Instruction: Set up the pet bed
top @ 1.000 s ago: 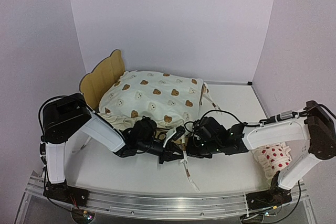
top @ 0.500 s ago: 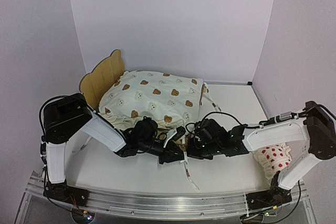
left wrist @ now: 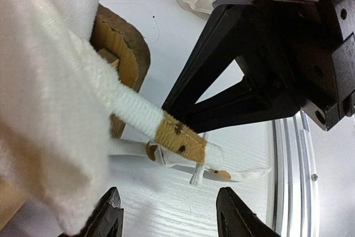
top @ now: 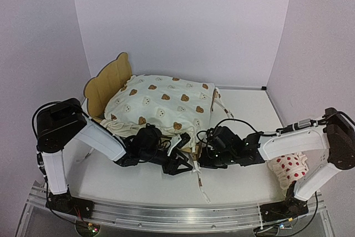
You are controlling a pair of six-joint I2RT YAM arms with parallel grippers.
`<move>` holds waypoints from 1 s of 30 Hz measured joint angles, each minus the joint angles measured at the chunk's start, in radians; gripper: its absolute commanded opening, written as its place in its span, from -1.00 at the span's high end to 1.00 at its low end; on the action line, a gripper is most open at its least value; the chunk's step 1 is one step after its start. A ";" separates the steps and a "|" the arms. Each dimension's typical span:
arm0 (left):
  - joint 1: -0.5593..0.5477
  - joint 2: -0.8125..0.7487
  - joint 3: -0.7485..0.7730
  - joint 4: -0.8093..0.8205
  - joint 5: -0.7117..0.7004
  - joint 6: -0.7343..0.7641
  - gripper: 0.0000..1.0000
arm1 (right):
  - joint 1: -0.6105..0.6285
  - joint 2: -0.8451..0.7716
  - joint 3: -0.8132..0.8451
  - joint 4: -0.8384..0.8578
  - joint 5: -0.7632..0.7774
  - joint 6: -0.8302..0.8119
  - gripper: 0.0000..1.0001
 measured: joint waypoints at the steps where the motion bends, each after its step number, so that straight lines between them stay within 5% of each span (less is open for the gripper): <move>1: 0.000 -0.015 -0.010 -0.002 -0.012 -0.002 -0.22 | 0.000 -0.006 0.002 -0.007 0.000 -0.007 1.00; 16: -0.036 -0.086 -0.077 -0.014 -0.056 -0.084 -0.33 | 0.000 -0.049 0.109 -0.092 -0.004 -0.074 1.00; 30: -0.152 0.019 -0.010 0.064 -0.121 -0.163 -0.45 | 0.002 -0.053 0.172 -0.125 -0.005 -0.102 1.00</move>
